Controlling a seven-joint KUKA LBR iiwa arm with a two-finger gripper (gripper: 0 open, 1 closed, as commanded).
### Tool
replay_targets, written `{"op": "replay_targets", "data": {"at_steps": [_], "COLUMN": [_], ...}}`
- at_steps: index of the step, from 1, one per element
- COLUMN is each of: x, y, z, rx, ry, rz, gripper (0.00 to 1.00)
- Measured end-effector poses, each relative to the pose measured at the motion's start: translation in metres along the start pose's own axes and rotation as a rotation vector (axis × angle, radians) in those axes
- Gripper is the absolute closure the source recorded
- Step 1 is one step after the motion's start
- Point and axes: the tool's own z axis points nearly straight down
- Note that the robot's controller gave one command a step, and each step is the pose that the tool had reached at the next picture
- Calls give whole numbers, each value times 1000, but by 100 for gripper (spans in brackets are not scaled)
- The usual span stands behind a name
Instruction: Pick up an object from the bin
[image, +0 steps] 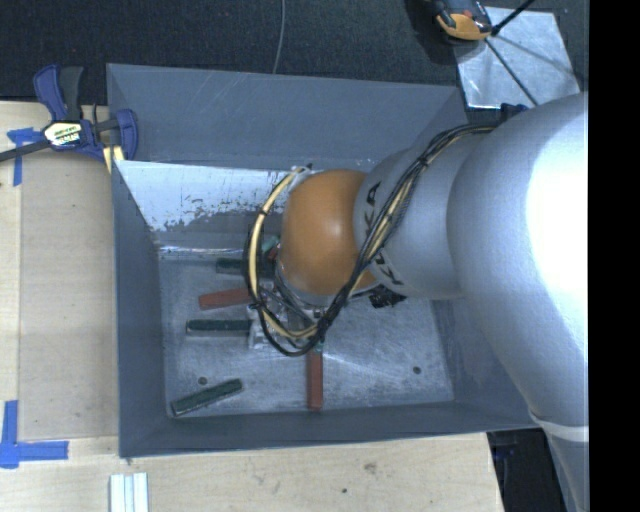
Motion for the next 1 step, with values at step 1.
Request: {"op": "replay_targets", "data": {"at_steps": [1], "x": [6], "y": [-13], "z": [-150], "rx": [4], "ry": [21], "rz": [-10], "gripper": [100]}}
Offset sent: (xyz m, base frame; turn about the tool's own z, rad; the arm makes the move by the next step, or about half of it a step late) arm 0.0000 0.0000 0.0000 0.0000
